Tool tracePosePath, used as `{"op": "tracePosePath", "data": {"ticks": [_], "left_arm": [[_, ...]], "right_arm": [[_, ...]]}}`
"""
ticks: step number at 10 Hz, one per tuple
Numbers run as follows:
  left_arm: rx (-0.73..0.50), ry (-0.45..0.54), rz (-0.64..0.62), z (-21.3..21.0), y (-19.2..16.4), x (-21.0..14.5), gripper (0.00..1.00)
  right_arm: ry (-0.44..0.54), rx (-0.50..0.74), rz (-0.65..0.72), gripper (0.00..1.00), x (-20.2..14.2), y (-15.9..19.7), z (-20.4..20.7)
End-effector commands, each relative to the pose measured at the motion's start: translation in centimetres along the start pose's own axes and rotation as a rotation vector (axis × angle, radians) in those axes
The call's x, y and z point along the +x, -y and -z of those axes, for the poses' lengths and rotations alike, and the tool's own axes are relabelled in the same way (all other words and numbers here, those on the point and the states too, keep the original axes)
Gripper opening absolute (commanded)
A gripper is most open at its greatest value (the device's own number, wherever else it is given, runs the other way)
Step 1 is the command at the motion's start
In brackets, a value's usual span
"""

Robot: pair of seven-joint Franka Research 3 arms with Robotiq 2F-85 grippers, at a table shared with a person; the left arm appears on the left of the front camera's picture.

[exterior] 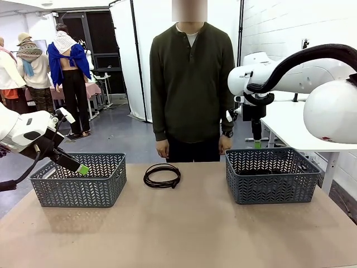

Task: Organize the cables according to human instructions.
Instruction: Pick up a bundle of cables and place it in the basket indicated by the human.

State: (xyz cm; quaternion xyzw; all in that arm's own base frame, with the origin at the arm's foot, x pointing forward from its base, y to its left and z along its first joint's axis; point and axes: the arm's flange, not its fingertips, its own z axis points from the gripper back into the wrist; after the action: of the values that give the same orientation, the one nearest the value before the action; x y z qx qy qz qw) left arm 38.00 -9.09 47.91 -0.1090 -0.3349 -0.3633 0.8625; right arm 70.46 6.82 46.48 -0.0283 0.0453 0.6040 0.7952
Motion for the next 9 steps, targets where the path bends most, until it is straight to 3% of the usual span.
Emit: {"op": "tracePosePath", "data": {"ticks": [1,9], "left_arm": [[-0.008,0.004,-0.018,0.06,-0.14,-0.06,1.00],[-0.008,0.004,-0.018,0.06,-0.14,-0.06,1.00]], "right_arm": [[-0.004,0.003,0.001,1.00,-0.27,-0.32,-0.07],[-0.004,0.003,0.001,1.00,-0.27,-0.32,-0.07]]}}
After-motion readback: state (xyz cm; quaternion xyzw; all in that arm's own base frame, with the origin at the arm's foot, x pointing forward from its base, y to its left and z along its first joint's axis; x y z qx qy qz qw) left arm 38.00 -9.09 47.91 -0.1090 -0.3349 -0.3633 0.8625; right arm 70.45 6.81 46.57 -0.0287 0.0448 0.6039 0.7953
